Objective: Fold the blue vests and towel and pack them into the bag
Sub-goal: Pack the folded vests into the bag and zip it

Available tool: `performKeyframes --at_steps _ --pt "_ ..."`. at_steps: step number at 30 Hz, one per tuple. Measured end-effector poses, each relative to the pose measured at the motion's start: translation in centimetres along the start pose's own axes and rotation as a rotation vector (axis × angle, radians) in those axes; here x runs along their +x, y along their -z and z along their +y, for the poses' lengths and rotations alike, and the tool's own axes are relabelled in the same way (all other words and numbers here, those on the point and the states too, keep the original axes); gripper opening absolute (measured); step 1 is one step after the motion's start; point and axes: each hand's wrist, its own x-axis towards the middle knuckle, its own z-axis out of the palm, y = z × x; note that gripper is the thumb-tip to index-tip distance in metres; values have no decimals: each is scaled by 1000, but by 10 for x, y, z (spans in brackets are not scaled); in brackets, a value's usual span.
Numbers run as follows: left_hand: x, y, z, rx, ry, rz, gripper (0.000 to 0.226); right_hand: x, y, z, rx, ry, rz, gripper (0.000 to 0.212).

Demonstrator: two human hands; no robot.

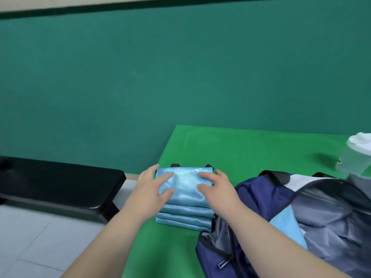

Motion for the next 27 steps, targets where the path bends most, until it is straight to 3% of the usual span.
performKeyframes --at_steps 5,10,14,19,27 --pt "29 -12 -30 -205 61 -98 27 20 -9 18 253 -172 -5 37" --pt "42 -32 -54 -480 164 -138 26 28 -13 26 312 -231 -15 34" --pt "41 -42 -61 -577 199 -136 29 41 -12 38 415 -284 -178 49" --pt "21 -37 -63 -609 231 -159 34 40 -12 41 266 -231 -228 43" --pt "-78 -13 -82 -686 317 -13 33 -7 -44 18 186 -146 -430 46"
